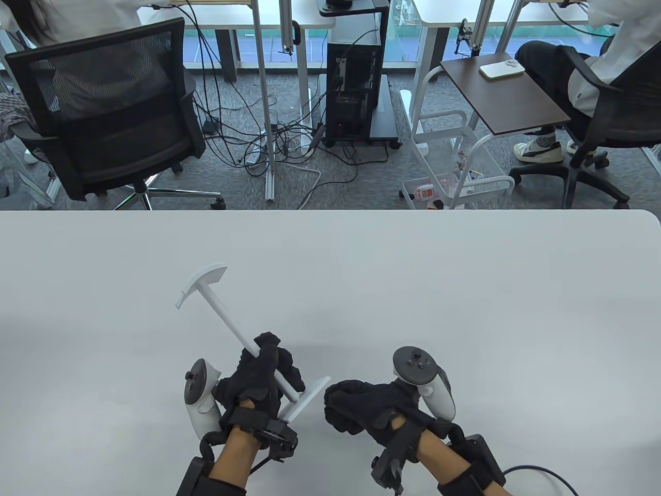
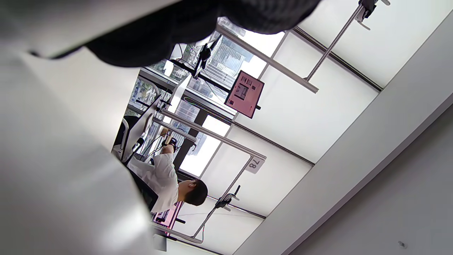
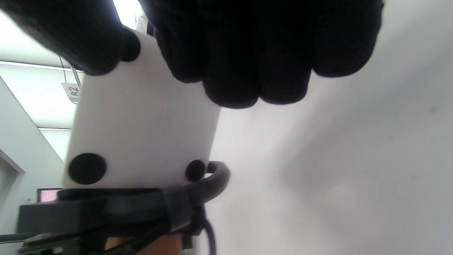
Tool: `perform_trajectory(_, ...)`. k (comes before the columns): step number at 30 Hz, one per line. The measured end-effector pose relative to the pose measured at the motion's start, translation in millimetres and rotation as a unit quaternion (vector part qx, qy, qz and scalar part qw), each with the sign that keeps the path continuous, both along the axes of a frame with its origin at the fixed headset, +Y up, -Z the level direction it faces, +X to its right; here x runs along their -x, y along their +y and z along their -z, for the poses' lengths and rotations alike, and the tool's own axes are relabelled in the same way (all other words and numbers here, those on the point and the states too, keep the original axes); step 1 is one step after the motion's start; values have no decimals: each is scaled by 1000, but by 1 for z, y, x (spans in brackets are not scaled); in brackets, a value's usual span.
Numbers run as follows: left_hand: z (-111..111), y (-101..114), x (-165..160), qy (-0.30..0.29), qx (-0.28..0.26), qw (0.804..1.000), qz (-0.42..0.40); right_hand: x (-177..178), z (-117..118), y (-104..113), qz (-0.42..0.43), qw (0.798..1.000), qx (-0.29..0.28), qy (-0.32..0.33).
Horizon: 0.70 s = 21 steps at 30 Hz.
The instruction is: Separate headphone stand from headphone stand base
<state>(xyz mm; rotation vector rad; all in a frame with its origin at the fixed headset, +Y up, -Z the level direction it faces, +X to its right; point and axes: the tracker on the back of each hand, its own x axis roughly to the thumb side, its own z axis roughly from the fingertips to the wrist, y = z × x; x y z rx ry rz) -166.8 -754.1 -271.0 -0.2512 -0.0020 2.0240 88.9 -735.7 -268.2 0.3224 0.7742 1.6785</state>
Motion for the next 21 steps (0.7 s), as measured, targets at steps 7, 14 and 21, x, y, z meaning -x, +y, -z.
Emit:
perform_trajectory(7,-8,-8,-13,35,3,999,-11,2,-2,0,21,1000,-4,-16)
perform_trajectory(14,-13,-15,-28,3,42,999,-12,-16,7,-1,31,998,3,-45)
perform_trajectory(21,-15,-26,-42,-60,84,994,-34,-36,15,3,31,997,1,-77)
